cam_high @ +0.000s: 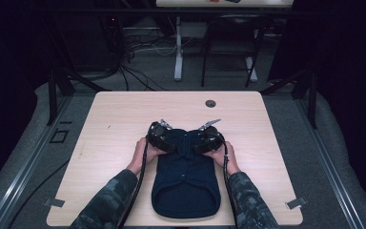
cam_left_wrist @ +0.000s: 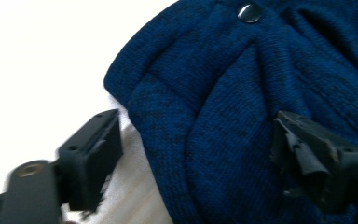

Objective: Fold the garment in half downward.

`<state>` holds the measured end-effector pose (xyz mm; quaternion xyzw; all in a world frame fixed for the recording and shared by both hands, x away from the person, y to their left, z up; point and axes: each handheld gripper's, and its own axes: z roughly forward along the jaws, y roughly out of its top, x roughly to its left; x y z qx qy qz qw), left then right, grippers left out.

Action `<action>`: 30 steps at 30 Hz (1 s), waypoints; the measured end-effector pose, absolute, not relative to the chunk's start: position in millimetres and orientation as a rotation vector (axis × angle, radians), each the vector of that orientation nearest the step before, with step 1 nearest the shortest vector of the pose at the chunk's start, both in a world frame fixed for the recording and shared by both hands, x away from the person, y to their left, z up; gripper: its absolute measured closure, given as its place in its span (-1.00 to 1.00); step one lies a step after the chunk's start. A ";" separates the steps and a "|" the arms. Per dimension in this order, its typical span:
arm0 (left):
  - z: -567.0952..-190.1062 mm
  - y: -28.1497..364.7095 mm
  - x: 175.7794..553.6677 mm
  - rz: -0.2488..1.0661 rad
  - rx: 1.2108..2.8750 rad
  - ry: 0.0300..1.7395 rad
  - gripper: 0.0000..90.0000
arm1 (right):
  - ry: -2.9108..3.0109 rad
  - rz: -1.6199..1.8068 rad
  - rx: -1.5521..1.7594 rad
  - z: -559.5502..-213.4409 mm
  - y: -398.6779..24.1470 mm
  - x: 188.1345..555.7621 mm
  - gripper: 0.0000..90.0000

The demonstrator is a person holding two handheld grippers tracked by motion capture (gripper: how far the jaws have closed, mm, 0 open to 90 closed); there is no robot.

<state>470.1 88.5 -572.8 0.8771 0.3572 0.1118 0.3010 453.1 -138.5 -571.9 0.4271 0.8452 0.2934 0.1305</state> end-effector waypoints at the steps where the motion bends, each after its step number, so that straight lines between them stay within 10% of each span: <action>1: -572.6 88.7 469.8 0.291 2.324 0.945 -0.55 | 2.455 0.852 1.241 -571.9 -138.5 453.1 -0.41; 17: -570.5 83.4 464.4 0.291 2.286 0.927 0.12 | 2.443 0.911 1.225 -570.3 -140.5 448.6 0.37; 30: -570.1 78.4 459.2 0.331 2.290 0.884 0.57 | 2.447 0.870 1.129 -569.0 -134.3 443.2 0.58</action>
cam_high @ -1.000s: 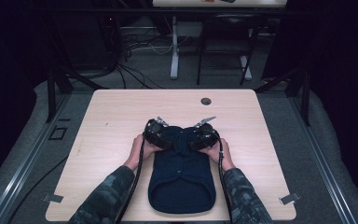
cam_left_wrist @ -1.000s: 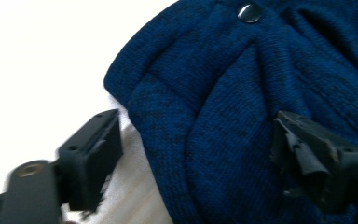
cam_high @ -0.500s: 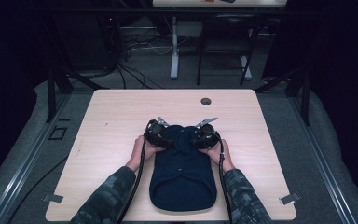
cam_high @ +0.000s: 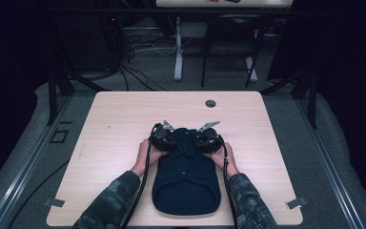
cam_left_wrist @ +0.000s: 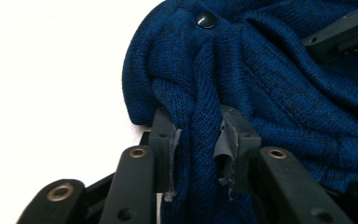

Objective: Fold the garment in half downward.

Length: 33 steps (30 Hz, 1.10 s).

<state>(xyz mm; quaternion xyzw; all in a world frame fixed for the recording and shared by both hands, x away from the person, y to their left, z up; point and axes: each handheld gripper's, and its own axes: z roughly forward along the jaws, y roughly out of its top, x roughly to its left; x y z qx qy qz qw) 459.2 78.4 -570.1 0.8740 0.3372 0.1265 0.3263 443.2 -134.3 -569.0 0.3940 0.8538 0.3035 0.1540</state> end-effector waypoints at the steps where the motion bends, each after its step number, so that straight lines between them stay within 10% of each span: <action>1: -569.4 76.5 457.4 0.365 2.305 0.868 0.59 | 2.444 0.853 1.107 -568.7 -133.0 441.9 0.59; 33: -497.5 80.0 409.1 0.751 2.155 0.543 0.70 | 2.086 0.863 0.614 -512.5 -139.2 381.5 0.65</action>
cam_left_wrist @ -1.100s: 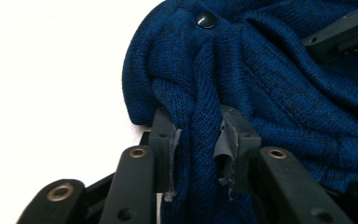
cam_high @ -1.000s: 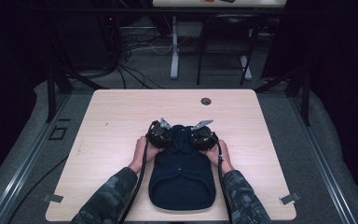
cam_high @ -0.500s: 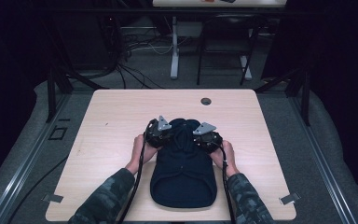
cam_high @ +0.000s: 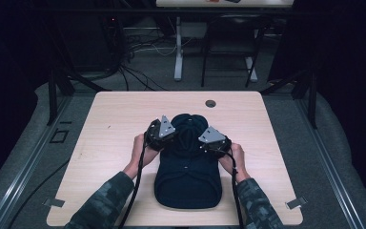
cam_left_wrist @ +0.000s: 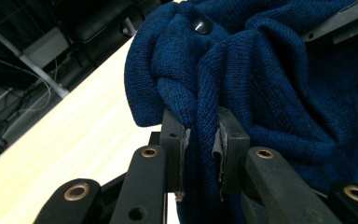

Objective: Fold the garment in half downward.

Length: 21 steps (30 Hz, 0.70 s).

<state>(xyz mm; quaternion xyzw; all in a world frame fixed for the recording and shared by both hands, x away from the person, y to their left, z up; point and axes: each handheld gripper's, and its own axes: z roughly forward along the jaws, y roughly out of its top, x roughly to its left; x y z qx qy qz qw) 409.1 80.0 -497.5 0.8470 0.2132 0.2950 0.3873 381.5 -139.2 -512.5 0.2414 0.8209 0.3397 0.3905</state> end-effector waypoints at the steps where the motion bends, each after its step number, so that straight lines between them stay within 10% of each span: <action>1: -496.0 79.8 408.4 0.757 2.155 0.536 0.70 | 2.087 0.858 0.598 -511.2 -138.2 379.8 0.65; 8: -486.0 78.9 405.7 0.824 2.129 0.502 0.71 | 2.031 0.845 0.539 -502.2 -133.2 372.8 0.65; 15: -463.4 72.1 382.6 1.216 1.900 0.267 0.74 | 1.759 0.811 0.386 -477.9 -123.1 360.3 0.68; 21: -503.4 79.9 371.4 1.166 1.945 0.259 0.74 | 1.783 0.858 0.362 -509.2 -129.7 340.3 0.69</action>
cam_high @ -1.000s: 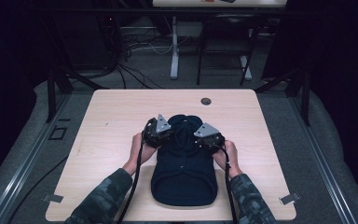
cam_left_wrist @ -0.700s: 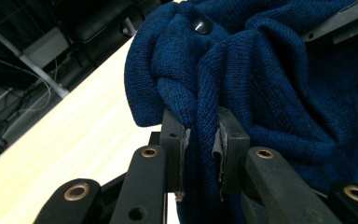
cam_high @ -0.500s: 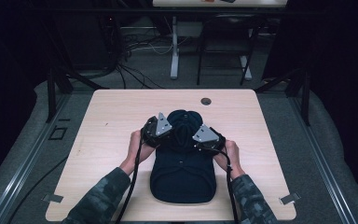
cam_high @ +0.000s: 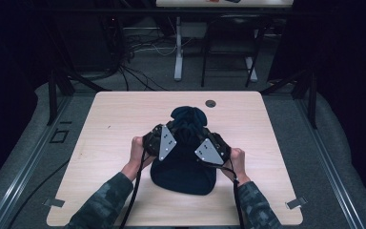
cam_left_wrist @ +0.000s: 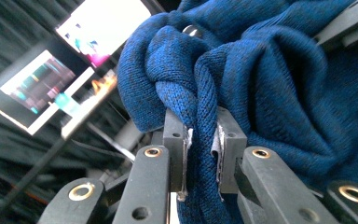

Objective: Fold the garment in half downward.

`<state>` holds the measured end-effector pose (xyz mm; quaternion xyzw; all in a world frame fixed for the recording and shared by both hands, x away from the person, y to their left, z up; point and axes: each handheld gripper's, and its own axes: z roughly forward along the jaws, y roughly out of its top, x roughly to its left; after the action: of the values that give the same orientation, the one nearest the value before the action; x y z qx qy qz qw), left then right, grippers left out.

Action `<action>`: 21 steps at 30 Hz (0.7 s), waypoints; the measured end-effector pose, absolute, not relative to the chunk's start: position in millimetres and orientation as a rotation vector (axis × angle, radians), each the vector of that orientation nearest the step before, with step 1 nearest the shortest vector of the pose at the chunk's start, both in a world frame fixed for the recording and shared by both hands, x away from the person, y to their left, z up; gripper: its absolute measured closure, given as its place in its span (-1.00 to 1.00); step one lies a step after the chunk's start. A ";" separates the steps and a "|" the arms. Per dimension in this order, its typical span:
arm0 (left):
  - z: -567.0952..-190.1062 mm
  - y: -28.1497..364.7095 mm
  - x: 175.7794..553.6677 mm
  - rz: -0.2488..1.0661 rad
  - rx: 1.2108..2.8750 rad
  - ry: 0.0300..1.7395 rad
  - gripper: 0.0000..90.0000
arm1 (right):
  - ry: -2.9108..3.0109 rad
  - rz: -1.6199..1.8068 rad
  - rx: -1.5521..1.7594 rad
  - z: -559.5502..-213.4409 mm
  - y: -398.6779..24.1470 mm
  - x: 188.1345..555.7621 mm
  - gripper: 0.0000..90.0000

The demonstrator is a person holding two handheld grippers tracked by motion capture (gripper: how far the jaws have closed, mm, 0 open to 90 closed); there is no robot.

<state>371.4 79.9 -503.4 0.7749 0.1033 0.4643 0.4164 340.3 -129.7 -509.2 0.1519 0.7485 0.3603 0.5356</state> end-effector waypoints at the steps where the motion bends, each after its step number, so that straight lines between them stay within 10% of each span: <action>1: -513.4 79.9 369.0 1.135 1.967 0.273 0.74 | 1.824 0.850 0.361 -522.4 -129.1 338.6 0.69; 21: -550.8 86.5 356.9 0.919 2.098 0.335 0.74 | 1.905 0.695 0.188 -564.4 -124.4 312.9 0.69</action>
<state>356.9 86.5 -550.8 0.8301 0.1326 0.3634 0.4016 312.9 -124.4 -564.4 0.0788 0.7963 0.2906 0.5246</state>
